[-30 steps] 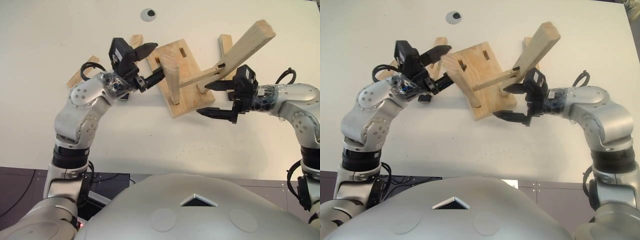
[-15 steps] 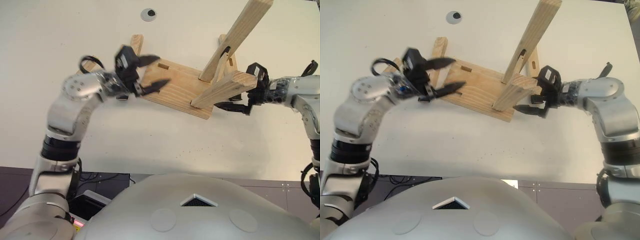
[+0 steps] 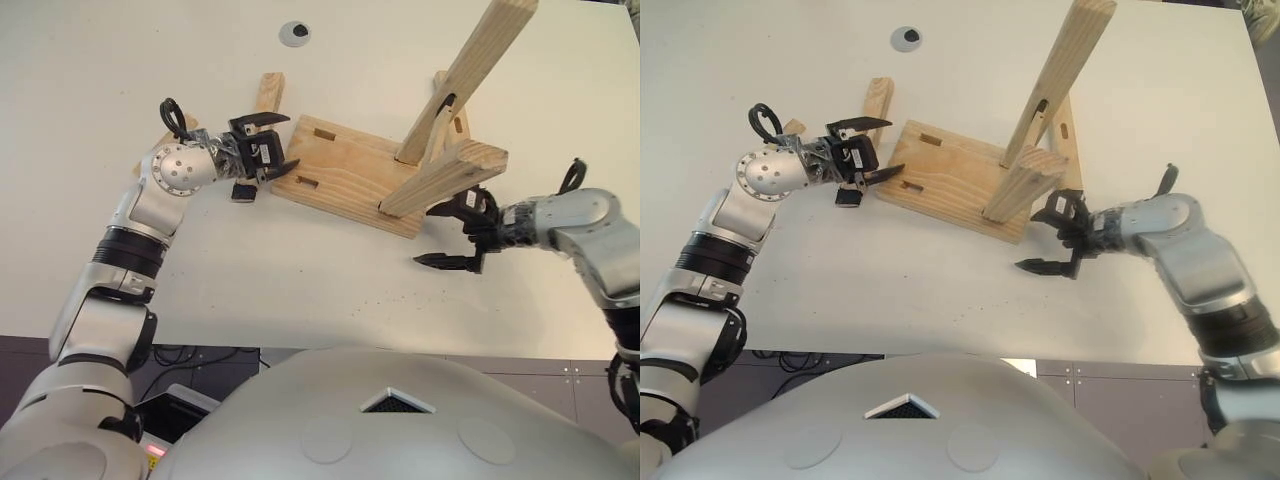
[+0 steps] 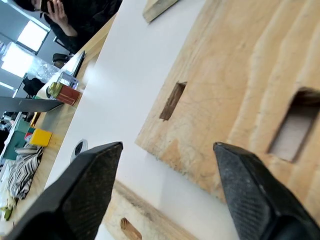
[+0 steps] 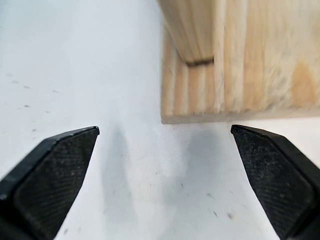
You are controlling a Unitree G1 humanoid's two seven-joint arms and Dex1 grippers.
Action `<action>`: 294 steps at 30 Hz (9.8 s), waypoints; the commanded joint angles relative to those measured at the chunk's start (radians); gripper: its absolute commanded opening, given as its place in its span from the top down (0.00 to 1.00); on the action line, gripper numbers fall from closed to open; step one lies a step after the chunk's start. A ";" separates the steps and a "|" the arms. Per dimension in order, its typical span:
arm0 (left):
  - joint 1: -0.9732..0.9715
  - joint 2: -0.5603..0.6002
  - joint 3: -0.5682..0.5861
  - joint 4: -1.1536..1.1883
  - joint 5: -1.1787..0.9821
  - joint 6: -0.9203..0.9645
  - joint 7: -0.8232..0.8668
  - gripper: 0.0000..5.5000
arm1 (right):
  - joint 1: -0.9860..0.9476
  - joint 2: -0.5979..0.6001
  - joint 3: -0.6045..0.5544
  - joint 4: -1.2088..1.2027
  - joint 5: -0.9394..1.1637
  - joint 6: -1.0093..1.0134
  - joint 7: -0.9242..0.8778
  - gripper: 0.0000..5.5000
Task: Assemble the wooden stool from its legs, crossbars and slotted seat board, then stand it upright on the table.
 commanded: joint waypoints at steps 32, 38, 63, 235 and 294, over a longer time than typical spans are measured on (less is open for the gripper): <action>0.271 0.144 0.135 -0.372 -0.080 0.247 -0.112 0.39 | 0.038 0.068 -0.068 -0.149 0.083 0.164 -0.077 0.11; 0.307 0.103 0.060 -0.372 -0.038 0.182 -0.137 0.39 | -0.085 0.215 0.072 0.027 0.006 0.227 -0.185 0.11; 0.361 -0.023 0.688 -0.168 -0.486 0.364 0.061 0.39 | -0.135 0.205 -0.183 -0.010 0.032 0.249 -0.299 0.11; -0.185 -0.435 0.550 -0.457 -1.106 0.985 0.089 0.37 | -0.618 0.326 -0.677 0.195 0.640 0.245 -0.261 0.63; 0.115 -0.142 0.476 -0.379 -0.871 0.689 -0.467 0.63 | -0.291 0.158 -0.424 0.144 0.520 0.165 -0.111 0.28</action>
